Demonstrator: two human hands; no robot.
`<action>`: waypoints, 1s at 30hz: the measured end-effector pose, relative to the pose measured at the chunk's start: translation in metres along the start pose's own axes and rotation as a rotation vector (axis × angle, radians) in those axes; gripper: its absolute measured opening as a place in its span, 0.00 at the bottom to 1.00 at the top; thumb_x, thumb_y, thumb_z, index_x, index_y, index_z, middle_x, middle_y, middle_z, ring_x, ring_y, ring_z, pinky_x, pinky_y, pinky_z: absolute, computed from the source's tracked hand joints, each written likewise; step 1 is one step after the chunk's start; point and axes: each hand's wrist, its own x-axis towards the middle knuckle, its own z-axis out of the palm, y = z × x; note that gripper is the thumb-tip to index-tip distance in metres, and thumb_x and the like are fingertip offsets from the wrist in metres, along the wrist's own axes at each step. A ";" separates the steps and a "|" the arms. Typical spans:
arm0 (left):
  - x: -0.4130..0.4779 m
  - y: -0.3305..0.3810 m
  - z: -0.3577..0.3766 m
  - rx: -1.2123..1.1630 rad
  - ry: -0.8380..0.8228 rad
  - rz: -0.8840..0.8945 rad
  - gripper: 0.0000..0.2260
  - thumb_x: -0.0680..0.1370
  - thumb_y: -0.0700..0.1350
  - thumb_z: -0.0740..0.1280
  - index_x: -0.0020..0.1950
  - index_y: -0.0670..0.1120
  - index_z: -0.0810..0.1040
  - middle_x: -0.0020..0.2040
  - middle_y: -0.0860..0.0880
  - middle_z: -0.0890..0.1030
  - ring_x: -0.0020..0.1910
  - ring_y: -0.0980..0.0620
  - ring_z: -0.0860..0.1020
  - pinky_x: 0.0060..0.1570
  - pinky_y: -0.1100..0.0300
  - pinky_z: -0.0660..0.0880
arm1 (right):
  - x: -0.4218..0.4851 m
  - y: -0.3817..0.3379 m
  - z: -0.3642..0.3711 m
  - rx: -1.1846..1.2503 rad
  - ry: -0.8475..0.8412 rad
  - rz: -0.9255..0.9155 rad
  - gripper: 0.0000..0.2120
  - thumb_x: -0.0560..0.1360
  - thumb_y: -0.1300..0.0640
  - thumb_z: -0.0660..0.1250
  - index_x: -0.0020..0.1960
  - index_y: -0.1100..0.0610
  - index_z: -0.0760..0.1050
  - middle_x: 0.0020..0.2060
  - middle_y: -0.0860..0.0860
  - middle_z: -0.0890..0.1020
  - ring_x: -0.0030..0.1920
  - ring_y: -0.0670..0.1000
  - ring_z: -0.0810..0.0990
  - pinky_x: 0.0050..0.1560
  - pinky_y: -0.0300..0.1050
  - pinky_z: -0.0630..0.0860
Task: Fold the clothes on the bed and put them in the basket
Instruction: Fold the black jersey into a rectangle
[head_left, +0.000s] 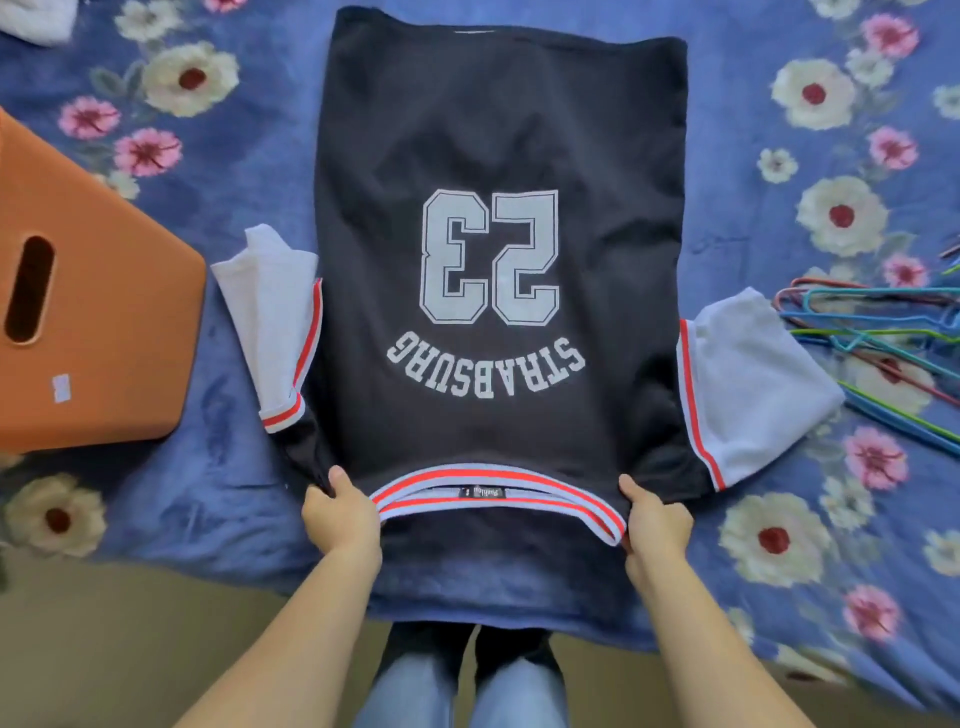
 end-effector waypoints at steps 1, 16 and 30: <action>-0.001 -0.006 -0.007 0.057 0.008 0.025 0.21 0.83 0.48 0.57 0.68 0.33 0.69 0.68 0.34 0.72 0.66 0.34 0.70 0.65 0.48 0.66 | -0.002 0.006 -0.008 -0.088 -0.022 0.012 0.16 0.71 0.58 0.75 0.46 0.69 0.73 0.46 0.61 0.81 0.45 0.60 0.81 0.48 0.60 0.81; -0.090 -0.004 0.106 0.753 -0.462 1.332 0.30 0.78 0.46 0.64 0.77 0.42 0.59 0.79 0.39 0.52 0.78 0.41 0.48 0.75 0.47 0.51 | 0.078 -0.089 -0.077 0.418 0.103 -0.116 0.17 0.58 0.51 0.80 0.43 0.56 0.80 0.45 0.52 0.85 0.46 0.54 0.84 0.47 0.52 0.82; -0.163 -0.069 0.182 1.082 -0.757 1.818 0.39 0.73 0.67 0.58 0.79 0.48 0.56 0.79 0.39 0.51 0.78 0.41 0.49 0.71 0.43 0.50 | 0.137 -0.064 -0.175 0.039 0.270 -0.234 0.14 0.74 0.50 0.72 0.52 0.60 0.80 0.46 0.53 0.81 0.48 0.53 0.79 0.50 0.53 0.76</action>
